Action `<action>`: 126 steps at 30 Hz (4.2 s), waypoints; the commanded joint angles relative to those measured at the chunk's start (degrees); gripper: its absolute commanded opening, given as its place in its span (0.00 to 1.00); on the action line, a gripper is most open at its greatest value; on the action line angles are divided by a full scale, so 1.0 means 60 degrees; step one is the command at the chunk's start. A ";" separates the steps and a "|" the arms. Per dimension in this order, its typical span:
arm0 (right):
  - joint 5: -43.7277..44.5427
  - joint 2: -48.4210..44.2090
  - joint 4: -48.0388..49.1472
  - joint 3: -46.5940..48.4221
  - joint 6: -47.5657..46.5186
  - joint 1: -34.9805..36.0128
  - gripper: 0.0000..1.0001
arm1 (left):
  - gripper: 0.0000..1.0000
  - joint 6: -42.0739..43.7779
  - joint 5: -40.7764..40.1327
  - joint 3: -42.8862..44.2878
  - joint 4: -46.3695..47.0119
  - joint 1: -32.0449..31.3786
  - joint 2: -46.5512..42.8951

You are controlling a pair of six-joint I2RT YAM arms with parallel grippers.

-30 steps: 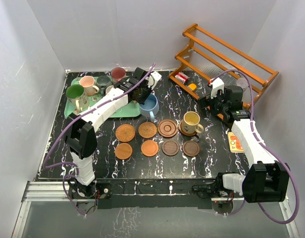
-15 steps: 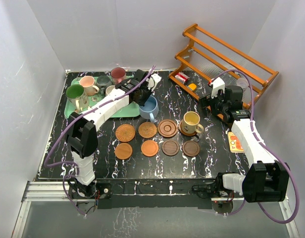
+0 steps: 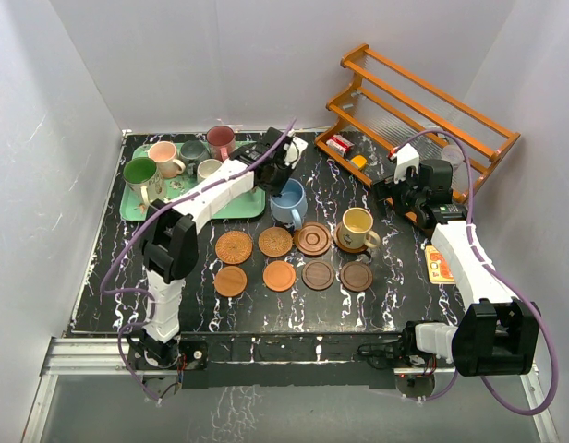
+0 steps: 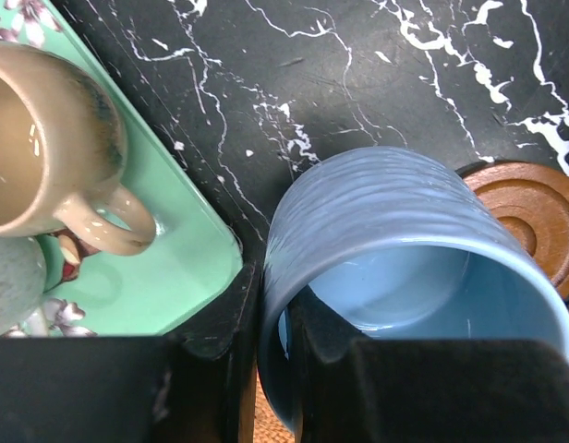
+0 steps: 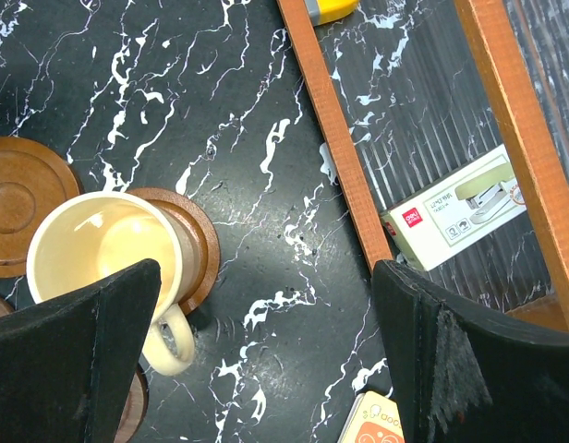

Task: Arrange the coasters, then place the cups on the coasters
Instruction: Place the cup on the coaster, then pick up the cup from the tray.

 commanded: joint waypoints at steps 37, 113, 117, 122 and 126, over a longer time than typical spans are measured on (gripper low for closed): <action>-0.0548 -0.0087 0.0207 -0.0013 -0.0027 -0.0368 0.98 | 0.00 -0.2202 -0.1440 0.0922 -0.0534 -0.2047 0.0864; -0.0526 -0.0005 0.0187 -0.0034 -0.0116 -0.0368 0.98 | 0.70 -0.0731 -0.1748 -0.0223 -0.0190 -0.2234 -0.1193; -0.0526 -0.0043 0.0188 -0.0034 -0.0110 -0.0368 0.98 | 0.77 -0.0135 -0.1690 -0.0476 0.0075 -0.2117 -0.1814; -0.0548 -0.0005 0.0189 -0.0045 -0.0117 -0.0368 0.98 | 0.80 0.0317 -0.1121 -0.0454 0.0155 -0.1540 -0.2243; -0.0578 0.0012 0.0189 -0.0029 -0.0120 -0.0368 0.98 | 0.80 0.0469 -0.0275 -0.0558 0.0447 -0.0600 -0.2510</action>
